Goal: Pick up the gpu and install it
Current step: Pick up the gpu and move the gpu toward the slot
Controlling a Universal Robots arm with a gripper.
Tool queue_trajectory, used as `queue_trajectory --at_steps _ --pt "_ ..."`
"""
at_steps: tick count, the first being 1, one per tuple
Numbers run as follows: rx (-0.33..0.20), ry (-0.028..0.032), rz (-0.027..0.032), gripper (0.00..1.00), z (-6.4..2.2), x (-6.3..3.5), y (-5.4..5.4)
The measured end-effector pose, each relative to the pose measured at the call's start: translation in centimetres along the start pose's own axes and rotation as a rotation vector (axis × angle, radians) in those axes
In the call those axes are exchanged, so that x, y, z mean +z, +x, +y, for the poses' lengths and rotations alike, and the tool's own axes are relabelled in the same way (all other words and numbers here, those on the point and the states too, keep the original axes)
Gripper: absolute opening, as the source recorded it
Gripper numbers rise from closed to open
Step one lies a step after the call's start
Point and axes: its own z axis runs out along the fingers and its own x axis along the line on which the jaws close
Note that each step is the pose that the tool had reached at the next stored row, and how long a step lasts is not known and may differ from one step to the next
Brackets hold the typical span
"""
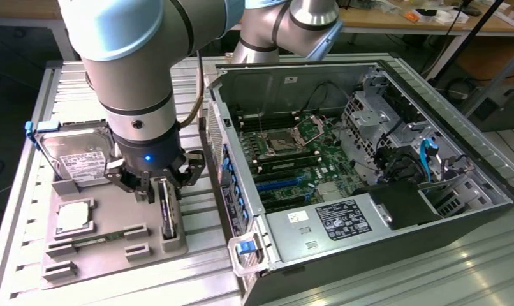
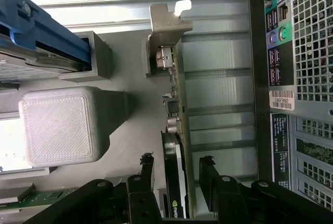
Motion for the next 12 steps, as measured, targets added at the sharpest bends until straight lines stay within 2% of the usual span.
queue_trajectory --at_steps 1,2,7,8,9,10,11,12 --pt "0.000 0.0000 0.0000 0.49 0.00 0.00 0.00" --pt "0.000 0.0000 0.0000 0.55 0.00 0.00 0.00" --pt "0.000 0.0001 0.0001 0.55 0.00 0.00 0.00" --pt "0.000 0.0000 0.0000 0.54 0.00 0.00 0.00" --pt "0.000 0.0000 0.0000 0.47 0.00 0.00 0.00" --pt "0.000 0.0000 0.0000 0.47 0.00 0.00 0.00" --pt "0.000 0.0001 0.0001 0.40 0.00 0.00 0.00" --pt "0.000 0.0000 0.0000 0.40 0.00 0.00 0.00"
